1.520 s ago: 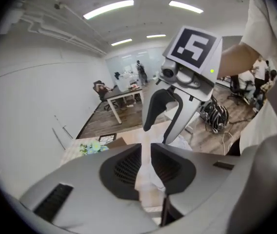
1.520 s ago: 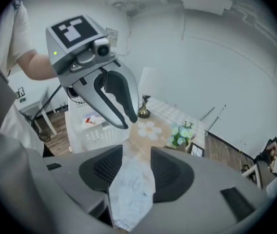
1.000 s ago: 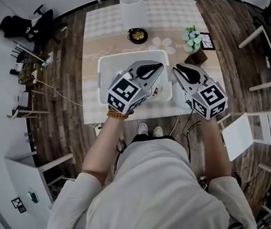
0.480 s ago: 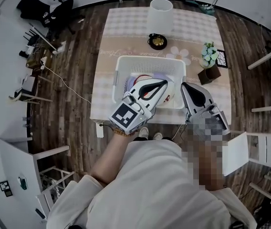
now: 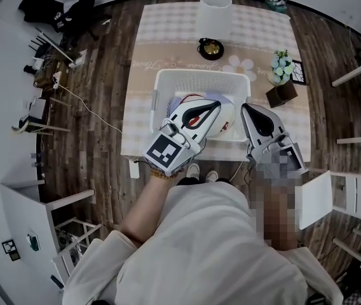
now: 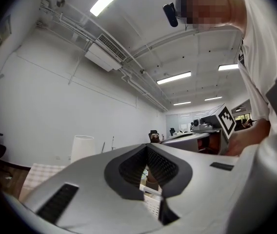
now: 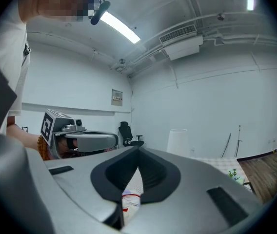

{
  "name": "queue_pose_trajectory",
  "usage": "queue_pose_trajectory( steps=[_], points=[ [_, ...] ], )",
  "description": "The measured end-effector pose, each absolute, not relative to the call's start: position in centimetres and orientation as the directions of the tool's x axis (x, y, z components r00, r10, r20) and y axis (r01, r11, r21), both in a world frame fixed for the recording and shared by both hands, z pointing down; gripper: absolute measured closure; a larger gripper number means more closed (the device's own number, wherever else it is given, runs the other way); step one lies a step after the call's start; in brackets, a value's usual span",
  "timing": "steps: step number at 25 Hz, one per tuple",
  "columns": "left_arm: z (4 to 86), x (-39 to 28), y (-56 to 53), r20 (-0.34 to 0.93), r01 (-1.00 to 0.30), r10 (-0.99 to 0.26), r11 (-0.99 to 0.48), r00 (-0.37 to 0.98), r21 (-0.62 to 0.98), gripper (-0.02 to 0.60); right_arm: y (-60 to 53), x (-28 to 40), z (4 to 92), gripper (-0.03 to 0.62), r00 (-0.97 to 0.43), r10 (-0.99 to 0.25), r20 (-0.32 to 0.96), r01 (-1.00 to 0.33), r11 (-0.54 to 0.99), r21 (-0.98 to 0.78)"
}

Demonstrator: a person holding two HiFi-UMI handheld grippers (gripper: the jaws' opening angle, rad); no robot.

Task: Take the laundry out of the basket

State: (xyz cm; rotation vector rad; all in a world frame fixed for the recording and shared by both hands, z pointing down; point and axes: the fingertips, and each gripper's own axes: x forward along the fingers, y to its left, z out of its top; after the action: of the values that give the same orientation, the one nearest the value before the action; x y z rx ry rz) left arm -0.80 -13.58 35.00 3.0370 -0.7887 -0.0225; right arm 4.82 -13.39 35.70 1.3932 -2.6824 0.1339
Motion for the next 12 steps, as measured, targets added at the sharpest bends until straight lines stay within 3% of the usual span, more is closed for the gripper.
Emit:
queue_pose_trajectory(
  steps=[7, 12],
  points=[
    [35.4, -4.6, -13.8, 0.023, -0.556, -0.556, -0.831, 0.831, 0.024, 0.555, -14.1, 0.0, 36.1, 0.599, -0.645, -0.752, 0.136, -0.762, 0.646, -0.048],
    [36.4, -6.8, -14.3, 0.061, -0.591, -0.59, -0.806, 0.805, 0.008, 0.555, -14.7, -1.6, 37.8, 0.599, -0.672, -0.713, 0.2, -0.731, 0.682, -0.028]
  ],
)
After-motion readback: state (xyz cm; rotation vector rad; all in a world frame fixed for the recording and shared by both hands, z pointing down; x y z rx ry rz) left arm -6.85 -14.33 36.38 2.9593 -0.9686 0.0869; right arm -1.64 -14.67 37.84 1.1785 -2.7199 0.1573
